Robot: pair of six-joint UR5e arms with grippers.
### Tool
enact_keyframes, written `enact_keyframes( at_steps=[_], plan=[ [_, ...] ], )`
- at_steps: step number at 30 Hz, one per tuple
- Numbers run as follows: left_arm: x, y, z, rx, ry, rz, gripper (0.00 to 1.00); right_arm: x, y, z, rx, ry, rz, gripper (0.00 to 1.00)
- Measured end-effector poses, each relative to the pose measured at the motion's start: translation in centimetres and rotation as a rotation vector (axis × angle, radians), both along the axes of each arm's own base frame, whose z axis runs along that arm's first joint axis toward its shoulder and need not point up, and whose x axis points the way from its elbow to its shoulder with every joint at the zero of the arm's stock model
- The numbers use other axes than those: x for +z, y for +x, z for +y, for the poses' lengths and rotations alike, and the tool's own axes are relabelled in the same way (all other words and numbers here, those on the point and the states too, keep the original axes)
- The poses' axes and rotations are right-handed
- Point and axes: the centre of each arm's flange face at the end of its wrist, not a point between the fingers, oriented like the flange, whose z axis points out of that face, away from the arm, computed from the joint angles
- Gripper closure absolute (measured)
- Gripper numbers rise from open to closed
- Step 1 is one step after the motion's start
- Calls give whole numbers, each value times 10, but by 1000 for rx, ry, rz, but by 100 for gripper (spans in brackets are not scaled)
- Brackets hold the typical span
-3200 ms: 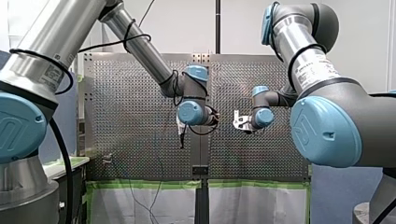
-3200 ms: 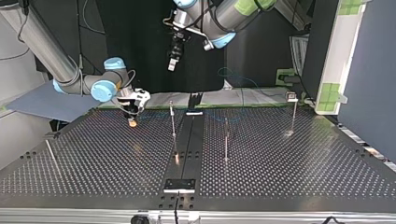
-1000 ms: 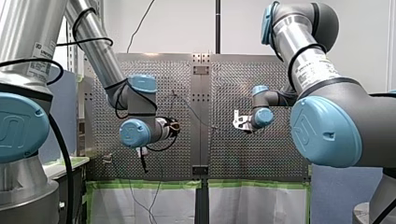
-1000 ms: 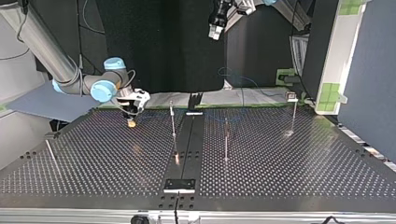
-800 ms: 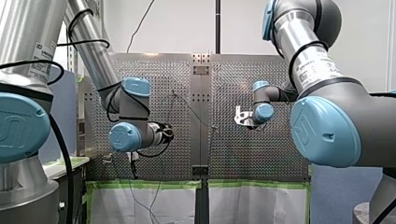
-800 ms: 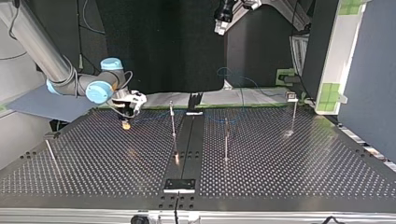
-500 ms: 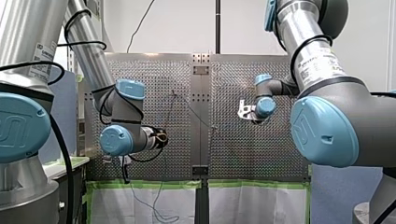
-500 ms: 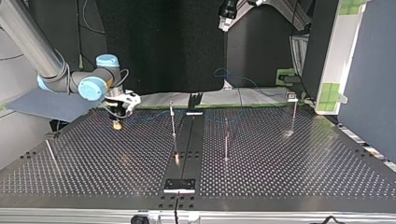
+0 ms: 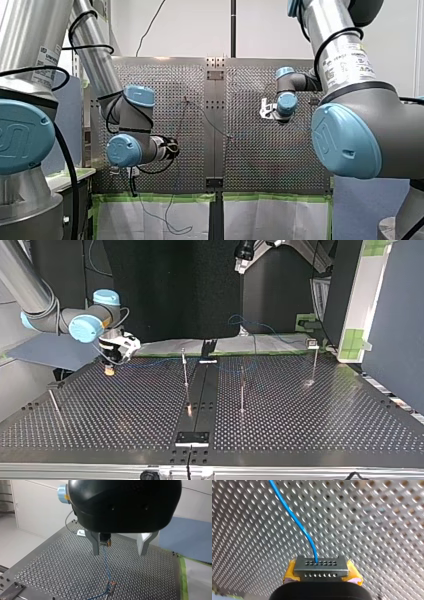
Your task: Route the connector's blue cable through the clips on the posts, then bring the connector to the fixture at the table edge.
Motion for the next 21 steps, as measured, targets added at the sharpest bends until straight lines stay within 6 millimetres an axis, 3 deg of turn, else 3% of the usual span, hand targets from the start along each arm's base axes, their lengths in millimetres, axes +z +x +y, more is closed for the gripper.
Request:
enact_keyframes(
  at_steps=[21],
  plan=[
    [-1,4,3,14,19,5,0,103,-53,10,-178,-116,-12,100]
  ],
)
